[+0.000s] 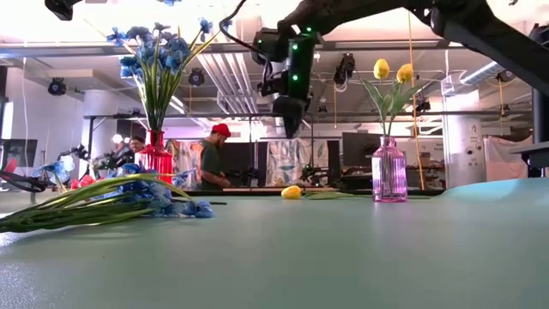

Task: Sort flowers into vase by color
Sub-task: Put the yellow tulip into the purple vase

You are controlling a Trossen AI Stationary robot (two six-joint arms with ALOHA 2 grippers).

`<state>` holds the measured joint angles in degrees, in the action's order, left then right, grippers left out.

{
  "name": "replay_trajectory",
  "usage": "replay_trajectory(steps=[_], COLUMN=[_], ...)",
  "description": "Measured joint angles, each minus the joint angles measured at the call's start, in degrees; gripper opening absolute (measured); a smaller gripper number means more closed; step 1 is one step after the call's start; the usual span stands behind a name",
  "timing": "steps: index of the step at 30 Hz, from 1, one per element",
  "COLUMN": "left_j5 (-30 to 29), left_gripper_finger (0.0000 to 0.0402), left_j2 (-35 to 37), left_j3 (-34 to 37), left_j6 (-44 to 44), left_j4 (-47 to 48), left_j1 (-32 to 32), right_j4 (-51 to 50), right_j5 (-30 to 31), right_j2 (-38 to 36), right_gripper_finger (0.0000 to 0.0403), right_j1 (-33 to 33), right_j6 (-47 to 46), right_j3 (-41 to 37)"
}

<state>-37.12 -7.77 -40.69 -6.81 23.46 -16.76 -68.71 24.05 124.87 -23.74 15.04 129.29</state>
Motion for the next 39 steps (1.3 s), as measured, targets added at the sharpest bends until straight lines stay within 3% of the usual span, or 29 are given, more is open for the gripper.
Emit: replay_trajectory(steps=[7,12,24,28,39], left_j5=[0.0,0.0,0.0,0.0,0.0], left_gripper_finger=[0.0123,0.0123,0.0123,0.0123,0.0123], left_j2=[0.0,0.0,0.0,0.0,0.0], left_j3=[0.0,0.0,0.0,0.0,0.0], left_j6=[-1.7,-1.7,-1.7,-1.7,-3.04], left_j4=[-0.07,-0.09,-0.09,-0.09,-0.26], left_j1=[-0.01,-0.01,0.01,0.01,0.01], right_j4=[-3.82,-3.31,-3.34,-2.73,0.08], right_j5=[-0.57,-7.5,-8.53,-12.62,-14.01], right_j2=[0.84,1.31,7.88,8.09,8.8], right_gripper_finger=[0.0221,0.0221,0.0221,0.0221,0.0221], right_j1=[-0.28,-1.27,-3.08,-5.29,-8.64], right_j6=[-0.92,-0.73,2.06,1.11,1.03], right_j3=[-0.22,-2.38,-3.4,-3.47,-3.58])
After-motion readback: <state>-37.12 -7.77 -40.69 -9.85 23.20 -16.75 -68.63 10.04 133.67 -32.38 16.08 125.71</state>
